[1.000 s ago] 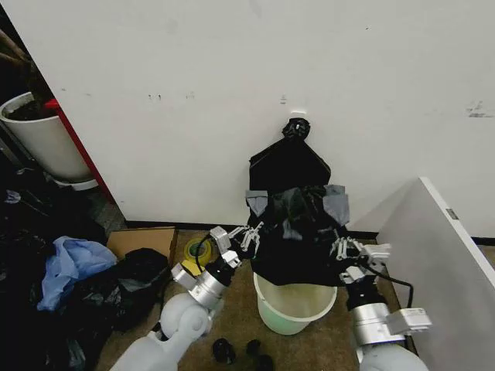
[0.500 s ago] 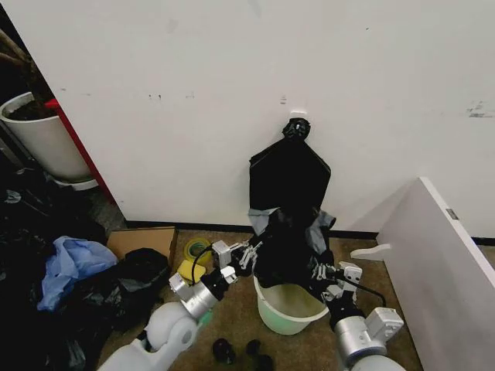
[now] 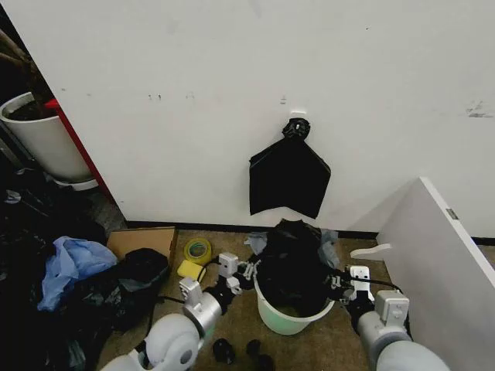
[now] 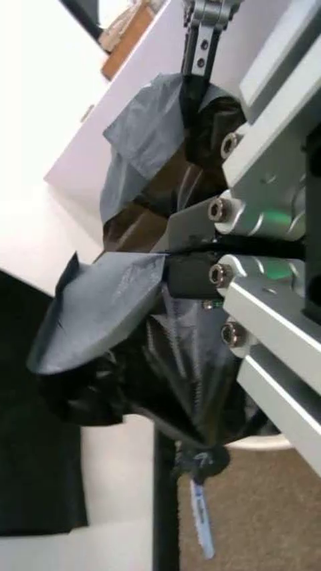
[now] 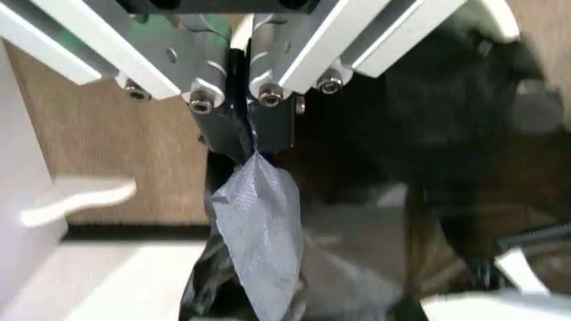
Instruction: Place the garbage bag over the trash bin.
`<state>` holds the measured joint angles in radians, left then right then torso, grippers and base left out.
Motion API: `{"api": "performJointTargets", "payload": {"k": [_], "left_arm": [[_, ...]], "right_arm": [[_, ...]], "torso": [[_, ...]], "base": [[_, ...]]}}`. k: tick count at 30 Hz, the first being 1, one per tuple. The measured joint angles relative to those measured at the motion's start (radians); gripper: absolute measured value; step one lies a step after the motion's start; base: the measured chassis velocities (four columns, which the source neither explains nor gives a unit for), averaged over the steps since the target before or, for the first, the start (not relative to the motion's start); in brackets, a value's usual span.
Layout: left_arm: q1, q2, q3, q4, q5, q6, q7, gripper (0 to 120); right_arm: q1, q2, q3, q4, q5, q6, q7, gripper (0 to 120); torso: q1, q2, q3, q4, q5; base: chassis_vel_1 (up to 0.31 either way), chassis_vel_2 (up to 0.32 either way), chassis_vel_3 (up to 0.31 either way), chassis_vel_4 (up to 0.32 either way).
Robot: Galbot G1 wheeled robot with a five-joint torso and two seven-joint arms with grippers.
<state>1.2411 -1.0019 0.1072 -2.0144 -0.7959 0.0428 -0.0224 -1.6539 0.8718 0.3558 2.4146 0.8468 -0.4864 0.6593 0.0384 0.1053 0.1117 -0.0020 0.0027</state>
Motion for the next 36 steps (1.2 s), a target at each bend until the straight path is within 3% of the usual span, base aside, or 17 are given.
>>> {"api": "performJointTargets", "payload": {"k": [8,14,26,30,36], "left_arm": [[0.061,0.021,0.007,-0.026,0.119,0.066,-0.099,0],[0.146,0.011,-0.023,-0.035,0.187,0.074,-0.127,0],[0.218,0.014,-0.067,-0.064,0.284,0.11,-0.167,0],[0.245,0.017,-0.084,-0.089,0.313,0.192,-0.262,0],[0.237,0.013,-0.086,-0.082,0.315,0.207,-0.292,0]], "right_arm": [[-0.108,-0.092,0.007,0.029,0.106,-0.087,0.095,0],[-0.104,-0.123,-0.05,0.011,0.107,-0.101,0.108,0],[-0.131,-0.12,-0.159,-0.001,-0.031,-0.101,0.08,0],[-0.149,-0.114,-0.191,-0.035,-0.149,-0.072,0.044,0],[-0.136,-0.103,-0.205,-0.066,-0.203,-0.075,0.025,0]], "torso": [[0.0,0.0,0.0,-0.0002,0.0],[0.0,0.0,0.0,0.0004,0.0],[0.0,0.0,0.0,-0.0001,-0.0002],[0.0,0.0,0.0,0.0,-0.0001],[0.0,0.0,0.0,0.0,-0.0002]], "base": [[0.0,0.0,0.0,0.0],[0.0,0.0,0.0,0.0],[0.0,0.0,0.0,0.0],[0.0,0.0,0.0,0.0],[0.0,0.0,0.0,0.0]]}}
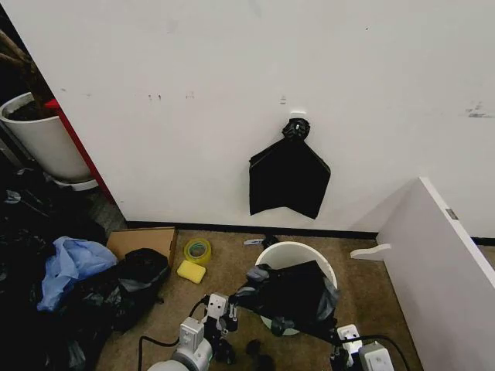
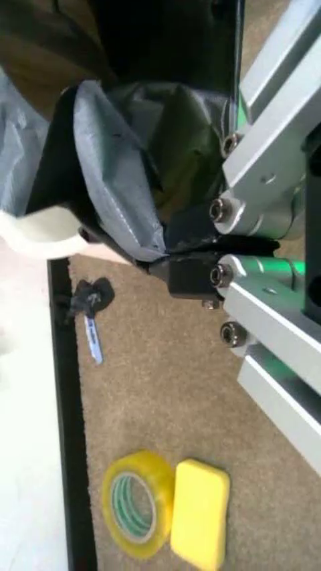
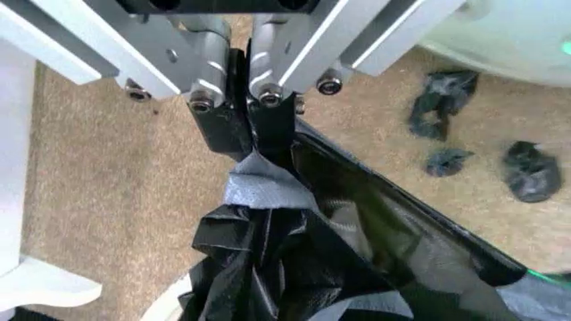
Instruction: Place the garbage bag over the trash bin.
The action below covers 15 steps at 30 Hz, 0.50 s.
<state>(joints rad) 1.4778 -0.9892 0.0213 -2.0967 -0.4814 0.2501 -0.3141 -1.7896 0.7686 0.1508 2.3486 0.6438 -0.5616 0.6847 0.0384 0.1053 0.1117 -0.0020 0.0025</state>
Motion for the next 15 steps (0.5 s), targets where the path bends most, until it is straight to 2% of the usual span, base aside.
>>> {"api": "performJointTargets", "payload": {"k": [8,15], "left_arm": [[-0.028,-0.026,0.01,0.063,0.007,0.009,-0.018,0],[-0.06,-0.063,0.018,0.124,0.016,-0.013,-0.021,0]], "right_arm": [[0.059,0.035,-0.049,-0.109,-0.029,0.015,-0.012,0],[0.153,0.069,-0.085,-0.214,-0.039,0.056,-0.02,0]], "torso": [[0.0,0.0,0.0,0.0,0.0001],[0.0,0.0,0.0,0.0001,0.0001]], "base": [[0.0,0.0,0.0,0.0],[0.0,0.0,0.0,0.0]]}}
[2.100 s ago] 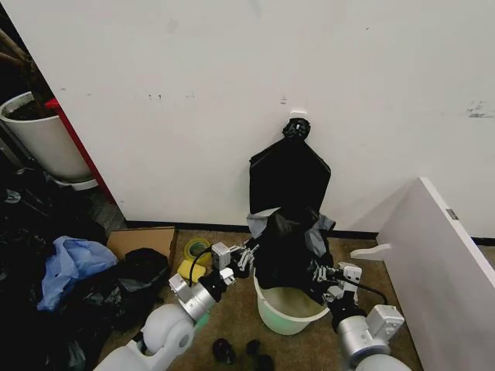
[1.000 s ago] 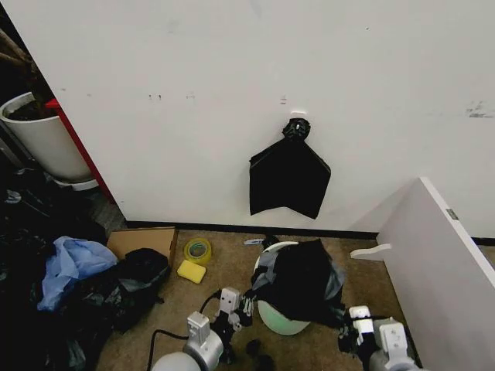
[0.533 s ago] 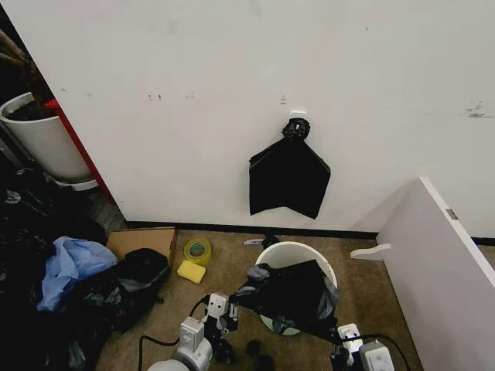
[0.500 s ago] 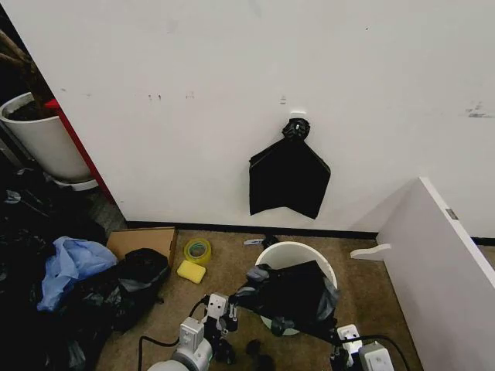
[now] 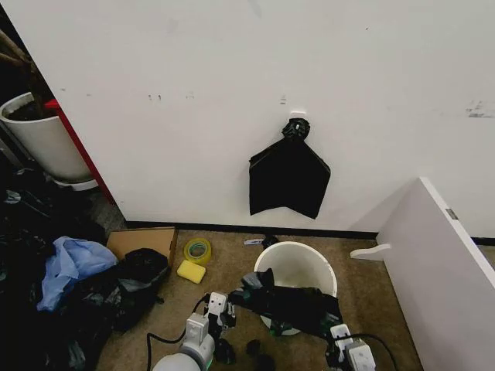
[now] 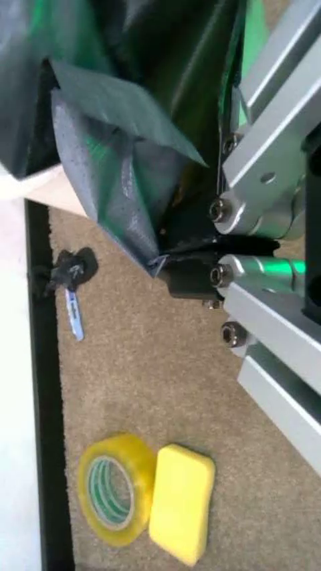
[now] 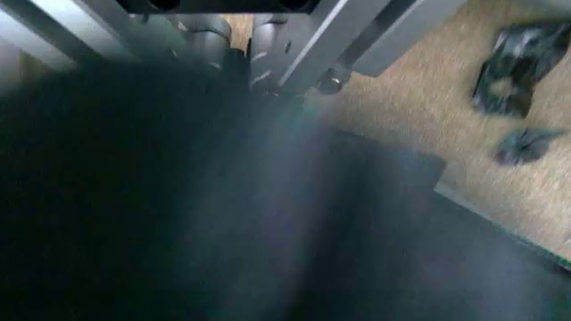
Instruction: Place the garbage bag over the trash bin.
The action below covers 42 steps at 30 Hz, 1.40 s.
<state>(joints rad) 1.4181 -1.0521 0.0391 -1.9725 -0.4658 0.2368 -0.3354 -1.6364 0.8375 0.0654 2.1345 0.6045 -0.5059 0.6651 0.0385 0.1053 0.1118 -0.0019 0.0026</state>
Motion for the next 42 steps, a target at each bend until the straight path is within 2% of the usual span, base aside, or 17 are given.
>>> {"api": "performJointTargets", "payload": {"k": [8,16,20,24,26,32,35,38,40,41,42], "left_arm": [[-0.036,-0.052,-0.009,0.07,-0.014,-0.019,-0.001,0],[-0.03,-0.055,-0.027,0.061,-0.044,-0.027,-0.005,0],[-0.018,-0.043,-0.048,0.037,-0.058,-0.022,-0.004,3],[0.017,-0.015,-0.096,-0.02,-0.079,0.023,-0.004,22],[0.023,-0.009,-0.102,-0.032,-0.084,0.035,-0.003,25],[0.071,0.047,-0.134,-0.139,-0.106,0.138,0.003,51],[0.088,0.062,-0.14,-0.173,-0.106,0.173,-0.006,58],[0.113,0.086,-0.145,-0.224,-0.105,0.22,-0.028,70],[0.125,0.098,-0.145,-0.247,-0.104,0.233,-0.038,80],[0.125,0.098,-0.145,-0.247,-0.104,0.233,-0.038,80],[0.13,0.103,-0.146,-0.258,-0.103,0.237,-0.045,84]], "right_arm": [[0.057,0.027,0.004,-0.1,-0.018,0.08,-0.057,0],[0.0,0.01,0.051,-0.061,-0.006,0.103,-0.09,0],[-0.061,-0.006,0.075,-0.013,-0.002,0.1,-0.09,13],[-0.18,-0.048,0.126,0.099,0.008,0.053,-0.087,30],[-0.199,-0.055,0.134,0.123,0.008,0.043,-0.083,31],[-0.317,-0.08,0.201,0.295,0.036,-0.077,-0.02,57],[-0.349,-0.082,0.214,0.331,0.041,-0.09,-0.002,65],[-0.385,-0.086,0.215,0.366,0.042,-0.102,0.04,79],[-0.389,-0.085,0.211,0.371,0.059,-0.115,0.06,86],[-0.389,-0.085,0.211,0.371,0.059,-0.115,0.06,86],[-0.385,-0.084,0.209,0.373,0.081,-0.122,0.068,91]], "torso": [[0.0,0.0,0.0,0.0,0.0],[0.0,0.0,0.0,0.0,0.0],[0.0,0.0,0.0,0.0,0.0001],[0.0,0.0,0.0,0.0,0.0],[0.0,0.0,0.0,0.0,-0.0001],[0.0,0.0,0.0,-0.0001,-0.0001],[0.0,0.0,0.0,-0.0001,-0.0002],[0.0,0.0,0.0,-0.0001,-0.0002],[0.0,0.0,0.0,-0.0001,-0.0001],[0.0,0.0,0.0,-0.0001,-0.0001],[0.0,0.0,0.0,0.0,-0.0001]], "base": [[0.0,0.0,0.0,0.0],[0.0,0.0,0.0,0.0],[0.0,0.0,0.0,0.0],[0.0,0.0,0.0,0.0],[0.0,0.0,0.0,0.0],[0.0,0.0,0.0,0.0],[0.0,0.0,0.0,0.0],[0.0,0.0,0.0,0.0],[0.0,0.0,0.0,0.0],[0.0,0.0,0.0,0.0],[0.0,0.0,0.0,0.0]]}}
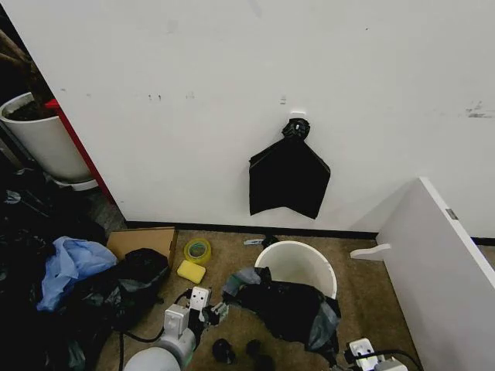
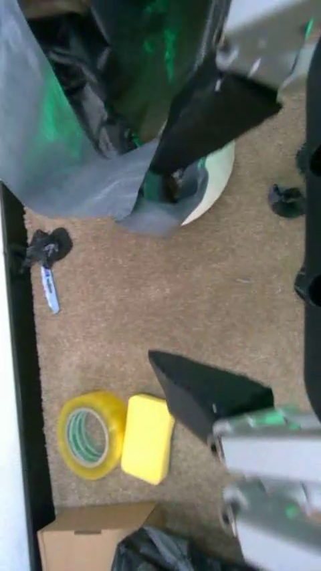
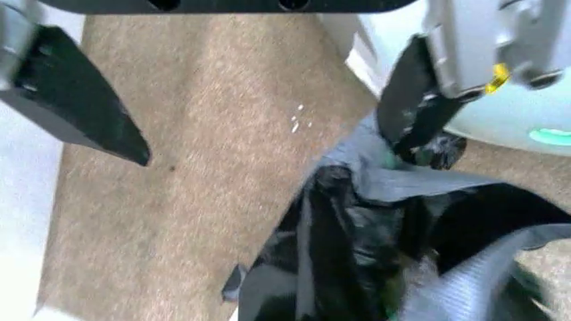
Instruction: Place the garbage bag over the trash bin.
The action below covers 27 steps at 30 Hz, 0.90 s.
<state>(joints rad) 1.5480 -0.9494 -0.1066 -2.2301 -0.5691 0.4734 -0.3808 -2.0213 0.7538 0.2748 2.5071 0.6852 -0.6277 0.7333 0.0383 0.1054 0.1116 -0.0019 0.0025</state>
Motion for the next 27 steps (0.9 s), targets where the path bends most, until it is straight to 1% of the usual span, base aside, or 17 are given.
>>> {"api": "performJointTargets", "payload": {"k": [2,3,5,7,9,12,13,15,18,19,20,21,23,25,26,27], "left_arm": [[0.003,0.004,-0.001,-0.011,0.0,0.004,-0.012,91],[0.003,0.004,-0.001,-0.015,0.001,0.004,-0.017,96],[0.0,0.002,-0.002,-0.021,0.0,0.004,-0.024,99],[-0.001,0.001,-0.002,-0.022,0.0,0.004,-0.024,100],[-0.001,-0.003,-0.002,-0.029,-0.001,0.004,-0.025,100],[0.0,-0.014,-0.001,-0.038,-0.001,0.005,-0.025,100],[0.0,-0.014,-0.001,-0.038,-0.001,0.005,-0.025,100],[0.002,-0.021,0.0,-0.04,-0.001,0.004,-0.025,100],[0.011,-0.032,0.007,-0.049,0.002,0.002,-0.022,100],[0.011,-0.032,0.007,-0.049,0.002,0.002,-0.022,100],[0.015,-0.033,0.01,-0.051,0.005,0.0,-0.022,100],[0.017,-0.035,0.014,-0.052,0.01,-0.001,-0.022,100],[0.016,-0.039,0.018,-0.052,0.013,-0.002,-0.021,100],[0.012,-0.046,0.022,-0.051,0.014,-0.003,-0.019,100],[0.012,-0.046,0.022,-0.051,0.014,-0.003,-0.019,100],[0.009,-0.049,0.023,-0.05,0.014,-0.003,-0.017,100]], "right_arm": [[0.021,0.008,-0.004,0.0,0.071,-0.018,0.013,98],[0.034,0.014,0.003,0.0,0.143,-0.046,0.017,99],[0.059,0.029,0.019,0.0,0.282,-0.093,0.038,100],[0.063,0.032,0.021,-0.001,0.297,-0.097,0.042,100],[0.099,0.048,0.031,-0.002,0.376,-0.107,0.049,100],[0.159,0.067,0.048,-0.003,0.406,-0.108,0.036,100],[0.159,0.067,0.048,-0.003,0.406,-0.108,0.036,100],[0.182,0.072,0.056,-0.003,0.385,-0.108,0.018,100],[0.201,0.074,0.046,-0.008,0.183,-0.084,-0.041,100],[0.201,0.074,0.046,-0.008,0.183,-0.084,-0.041,100],[0.187,0.069,0.044,-0.018,0.107,-0.053,-0.069,100],[0.165,0.063,0.044,-0.023,0.066,-0.026,-0.094,100],[0.13,0.059,0.038,-0.022,0.047,0.01,-0.117,100],[0.115,0.06,0.012,-0.03,0.022,0.074,-0.135,100],[0.115,0.06,0.012,-0.03,0.022,0.074,-0.135,100],[0.114,0.061,-0.007,-0.047,-0.01,0.119,-0.147,100]], "torso": [[0.0,0.0,0.0,-0.0001,0.0001],[0.0,0.0,0.0,0.0001,0.0001],[0.0,0.0,0.0,-0.0001,0.0],[0.0,0.0,0.0,-0.0002,0.0],[0.0,0.0,0.0,-0.0001,0.0001],[0.0,0.0,0.0,-0.0001,0.0001],[0.0,0.0,0.0,-0.0001,0.0001],[0.0,0.0,0.0,0.0,0.0],[0.0,0.0,0.0,0.0001,0.0001],[0.0,0.0,0.0,0.0001,0.0001],[0.0,0.0,0.0,0.0002,0.0002],[0.0,0.0,0.0,0.0001,0.0002],[0.0,0.0,0.0,-0.0002,-0.0001],[0.0,0.0,0.0,-0.0002,-0.0001],[0.0,0.0,0.0,-0.0002,-0.0001],[0.0,0.0,0.0,-0.0002,0.0]], "base": [[0.0,0.0,0.0,0.0],[0.0,0.0,0.0,0.0],[0.0,0.0,0.0,0.0],[0.0,0.0,0.0,0.0],[0.0,0.0,0.0,0.0],[0.0,0.0,0.0,0.0],[0.0,0.0,0.0,0.0],[0.0,0.0,0.0,0.0],[0.0,0.0,0.0,0.0],[0.0,0.0,0.0,0.0],[0.0,0.0,0.0,0.0],[0.0,0.0,0.0,0.0],[0.0,0.0,0.0,0.0],[0.0,0.0,0.0,0.0],[0.0,0.0,0.0,0.0],[0.0,0.0,0.0,0.0]]}}
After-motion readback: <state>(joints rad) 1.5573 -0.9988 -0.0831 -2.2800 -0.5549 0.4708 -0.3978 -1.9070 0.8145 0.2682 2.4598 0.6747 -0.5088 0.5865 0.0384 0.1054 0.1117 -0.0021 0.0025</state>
